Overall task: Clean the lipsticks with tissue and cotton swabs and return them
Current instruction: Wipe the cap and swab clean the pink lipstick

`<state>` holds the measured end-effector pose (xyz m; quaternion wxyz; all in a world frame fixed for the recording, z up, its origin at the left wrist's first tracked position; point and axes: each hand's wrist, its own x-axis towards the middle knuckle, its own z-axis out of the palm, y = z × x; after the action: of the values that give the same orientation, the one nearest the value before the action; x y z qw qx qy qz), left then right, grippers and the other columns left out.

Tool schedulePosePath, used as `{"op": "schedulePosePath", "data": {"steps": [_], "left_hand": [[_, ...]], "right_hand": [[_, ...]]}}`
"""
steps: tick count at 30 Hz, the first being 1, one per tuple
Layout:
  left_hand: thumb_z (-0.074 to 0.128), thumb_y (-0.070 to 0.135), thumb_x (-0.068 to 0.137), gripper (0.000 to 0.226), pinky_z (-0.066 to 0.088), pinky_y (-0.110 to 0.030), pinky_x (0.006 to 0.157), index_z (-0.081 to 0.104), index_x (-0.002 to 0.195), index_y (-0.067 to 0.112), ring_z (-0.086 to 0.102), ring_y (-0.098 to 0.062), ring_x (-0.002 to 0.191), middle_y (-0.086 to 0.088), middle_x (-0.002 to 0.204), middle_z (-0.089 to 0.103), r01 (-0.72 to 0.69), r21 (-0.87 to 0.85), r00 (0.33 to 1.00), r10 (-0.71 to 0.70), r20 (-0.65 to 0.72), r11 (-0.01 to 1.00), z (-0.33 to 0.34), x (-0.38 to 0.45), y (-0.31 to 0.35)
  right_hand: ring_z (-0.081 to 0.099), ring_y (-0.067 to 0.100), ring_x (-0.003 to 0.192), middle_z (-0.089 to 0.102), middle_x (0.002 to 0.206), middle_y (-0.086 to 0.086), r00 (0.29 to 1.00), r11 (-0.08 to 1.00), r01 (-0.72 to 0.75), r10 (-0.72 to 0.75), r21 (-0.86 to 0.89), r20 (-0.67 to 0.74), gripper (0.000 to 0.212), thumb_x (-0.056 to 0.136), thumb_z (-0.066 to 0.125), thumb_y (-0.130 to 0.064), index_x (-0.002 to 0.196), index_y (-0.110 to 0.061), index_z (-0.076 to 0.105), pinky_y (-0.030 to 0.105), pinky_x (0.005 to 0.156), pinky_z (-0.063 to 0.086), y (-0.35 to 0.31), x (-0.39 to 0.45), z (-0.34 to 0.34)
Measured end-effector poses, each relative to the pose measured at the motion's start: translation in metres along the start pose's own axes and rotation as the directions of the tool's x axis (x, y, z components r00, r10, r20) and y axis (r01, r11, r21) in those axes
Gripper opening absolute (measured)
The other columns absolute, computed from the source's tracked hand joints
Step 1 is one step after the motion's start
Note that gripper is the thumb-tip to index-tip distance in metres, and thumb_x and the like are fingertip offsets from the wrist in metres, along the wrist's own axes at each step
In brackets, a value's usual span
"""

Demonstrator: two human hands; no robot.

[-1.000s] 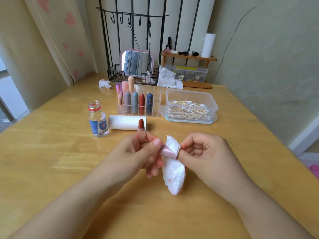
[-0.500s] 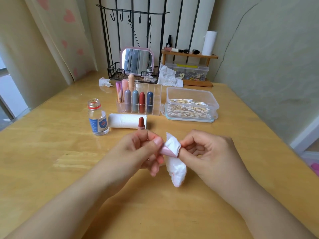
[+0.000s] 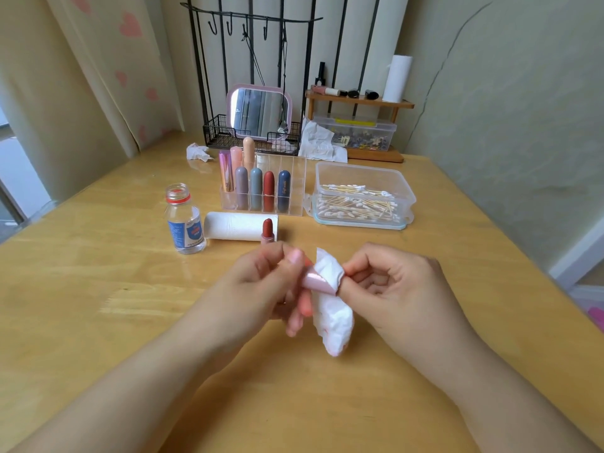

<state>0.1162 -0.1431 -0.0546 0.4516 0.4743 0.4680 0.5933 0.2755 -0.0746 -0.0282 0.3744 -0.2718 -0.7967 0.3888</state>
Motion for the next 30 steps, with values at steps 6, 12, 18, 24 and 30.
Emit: {"op": "schedulePosePath", "data": {"steps": [6,12,18,24,30], "left_hand": [[0.059,0.007,0.082,0.017,0.05,-0.028,0.063,0.048,0.094,0.002,0.058,-0.019,0.063,-0.013,0.078,0.066,-0.143,-0.06,0.988,0.146,0.046,0.988,-0.0006,-0.0018,-0.0015],[0.046,0.04,0.087,0.038,0.046,-0.029,0.06,0.05,0.096,0.003,0.051,-0.022,0.052,-0.008,0.062,0.061,-0.028,-0.012,0.999,0.028,0.015,1.0,0.0034,-0.0011,-0.0028],[0.059,0.014,0.087,0.013,0.046,-0.026,0.065,0.048,0.092,0.01,0.053,-0.018,0.064,-0.009,0.077,0.065,-0.137,-0.033,0.988,0.139,0.069,0.99,-0.0001,-0.002,-0.0045],[0.044,0.035,0.087,0.035,0.046,-0.027,0.059,0.049,0.095,0.002,0.048,-0.021,0.053,-0.007,0.063,0.059,-0.038,-0.067,0.998,0.042,0.054,0.997,0.0058,-0.0014,-0.003],[0.058,0.015,0.087,0.013,0.046,-0.029,0.067,0.047,0.093,0.01,0.052,-0.019,0.064,-0.008,0.075,0.063,-0.12,-0.045,0.988,0.123,0.094,0.992,-0.0003,-0.0023,-0.0046]], "right_hand": [[0.054,0.009,0.05,0.058,0.053,0.001,0.981,0.931,-0.195,0.184,0.309,0.063,0.027,0.077,0.072,0.002,0.059,-0.014,0.058,0.017,0.049,0.044,-0.0012,0.0048,-0.0032],[0.051,0.011,0.051,0.059,0.054,-0.001,0.999,0.992,-0.048,0.048,0.121,0.006,0.021,0.075,0.074,-0.006,0.061,-0.015,0.062,0.023,0.052,0.045,0.0029,0.0022,-0.0017],[0.056,0.01,0.051,0.062,0.055,0.001,0.987,0.957,-0.157,0.15,0.246,0.05,0.024,0.075,0.074,-0.003,0.059,-0.014,0.059,0.021,0.051,0.046,0.0004,0.0044,-0.0029],[0.053,0.008,0.052,0.058,0.053,-0.001,0.991,0.958,-0.135,0.13,0.253,0.039,0.022,0.075,0.074,-0.003,0.061,-0.011,0.058,0.019,0.051,0.044,0.0004,0.0038,-0.003],[0.056,0.011,0.053,0.061,0.056,0.001,0.986,0.956,-0.167,0.159,0.24,0.05,0.025,0.076,0.073,-0.002,0.059,-0.014,0.058,0.022,0.052,0.047,0.0006,0.0037,-0.0035]]}}
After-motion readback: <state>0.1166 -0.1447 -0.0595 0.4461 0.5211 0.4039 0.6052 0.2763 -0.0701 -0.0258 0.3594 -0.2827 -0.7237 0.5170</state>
